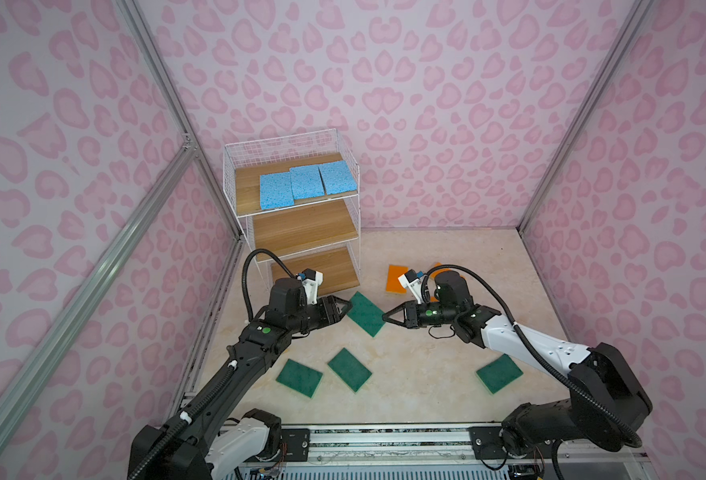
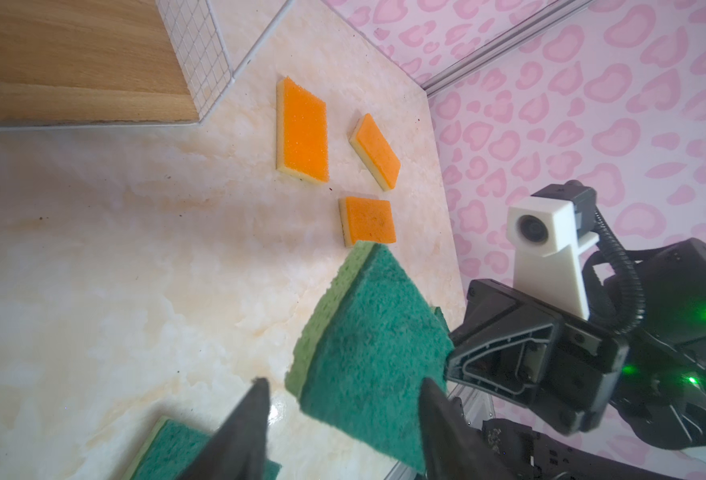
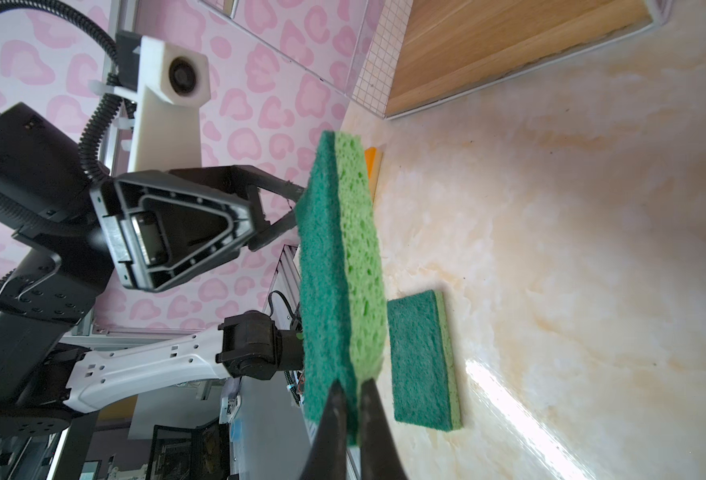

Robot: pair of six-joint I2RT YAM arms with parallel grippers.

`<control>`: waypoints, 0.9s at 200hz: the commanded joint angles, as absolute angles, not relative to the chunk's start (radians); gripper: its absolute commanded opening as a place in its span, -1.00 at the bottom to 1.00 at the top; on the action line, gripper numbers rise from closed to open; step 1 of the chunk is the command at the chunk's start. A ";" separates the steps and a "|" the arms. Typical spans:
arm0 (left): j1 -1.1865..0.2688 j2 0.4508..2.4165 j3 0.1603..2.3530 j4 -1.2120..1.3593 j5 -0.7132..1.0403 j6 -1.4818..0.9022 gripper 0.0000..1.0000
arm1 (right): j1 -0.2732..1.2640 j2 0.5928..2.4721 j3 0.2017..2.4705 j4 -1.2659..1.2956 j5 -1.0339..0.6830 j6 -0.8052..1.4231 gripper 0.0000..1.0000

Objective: Place and organize the cleaning sponges onto the shelf
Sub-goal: 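Open the left gripper while the right carries the green sponge toward the middle shelf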

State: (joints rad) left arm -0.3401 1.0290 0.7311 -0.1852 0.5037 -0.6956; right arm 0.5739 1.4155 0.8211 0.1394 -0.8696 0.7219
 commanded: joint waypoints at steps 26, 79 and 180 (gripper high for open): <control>-0.312 0.885 0.693 -0.271 0.359 -0.690 0.97 | 0.560 1.433 0.885 0.207 -0.823 0.768 -0.90; -0.269 0.760 0.619 -0.295 0.358 -0.708 0.96 | 0.560 1.554 1.067 0.278 -0.772 0.841 -0.90; -0.267 0.666 0.557 -0.319 0.324 -0.663 0.98 | 0.550 1.893 1.477 0.349 -0.753 0.958 -0.84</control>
State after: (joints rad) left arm -0.2687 0.6743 0.5568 -0.3176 0.3351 -0.6876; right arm 0.5560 1.8484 1.4361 0.3065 -0.7589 0.9203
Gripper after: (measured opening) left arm 0.999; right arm 0.080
